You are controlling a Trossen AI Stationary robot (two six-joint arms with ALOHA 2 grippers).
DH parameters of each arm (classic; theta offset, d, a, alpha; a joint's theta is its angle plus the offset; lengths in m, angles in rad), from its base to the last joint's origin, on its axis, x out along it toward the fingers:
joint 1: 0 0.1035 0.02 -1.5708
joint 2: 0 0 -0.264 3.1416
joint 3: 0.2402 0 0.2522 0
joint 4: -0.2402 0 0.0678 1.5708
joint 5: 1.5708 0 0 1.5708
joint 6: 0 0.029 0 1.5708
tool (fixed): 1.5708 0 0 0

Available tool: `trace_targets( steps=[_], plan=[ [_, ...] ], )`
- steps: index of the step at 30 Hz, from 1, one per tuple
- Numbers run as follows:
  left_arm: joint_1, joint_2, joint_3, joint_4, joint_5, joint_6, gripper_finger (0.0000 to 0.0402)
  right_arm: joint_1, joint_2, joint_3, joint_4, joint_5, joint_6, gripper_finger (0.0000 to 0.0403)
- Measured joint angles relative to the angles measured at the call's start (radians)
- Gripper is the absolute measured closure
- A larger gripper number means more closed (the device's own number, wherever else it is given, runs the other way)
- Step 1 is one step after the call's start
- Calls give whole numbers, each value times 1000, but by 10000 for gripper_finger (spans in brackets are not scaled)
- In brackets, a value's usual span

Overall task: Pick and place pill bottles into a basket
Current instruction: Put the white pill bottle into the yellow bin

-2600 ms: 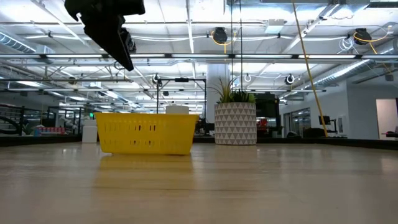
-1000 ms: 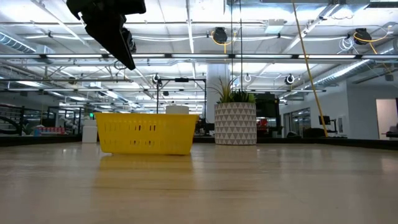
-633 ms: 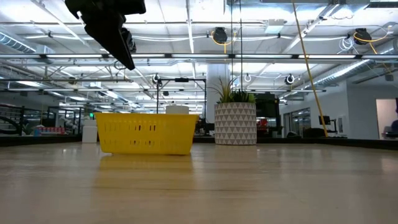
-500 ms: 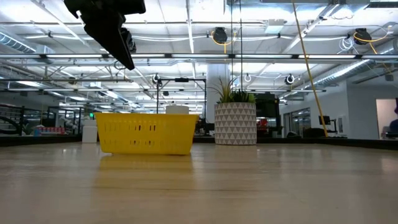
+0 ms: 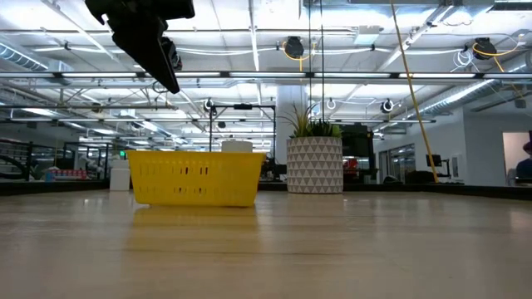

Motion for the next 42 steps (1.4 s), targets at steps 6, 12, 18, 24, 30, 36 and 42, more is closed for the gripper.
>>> trace_targets(
  steps=[6,12,18,24,30,36,42],
  plan=[
    [0,0,0,0,0,0,245,28,0,0,5,-45,47,51],
    [0,0,0,0,0,-7,245,40,0,0,6,-13,63,51],
    [0,0,0,1,0,-18,245,41,0,-13,16,29,66,51],
    [0,0,0,1,0,-23,245,43,0,-75,102,-19,71,51],
    [0,0,0,1,1,-24,245,43,-11,-77,107,-51,91,51],
    [0,0,0,1,1,-23,245,47,-29,-77,110,-49,124,54],
    [0,0,0,1,1,-23,245,47,-29,-77,109,-45,126,94]
  ],
)
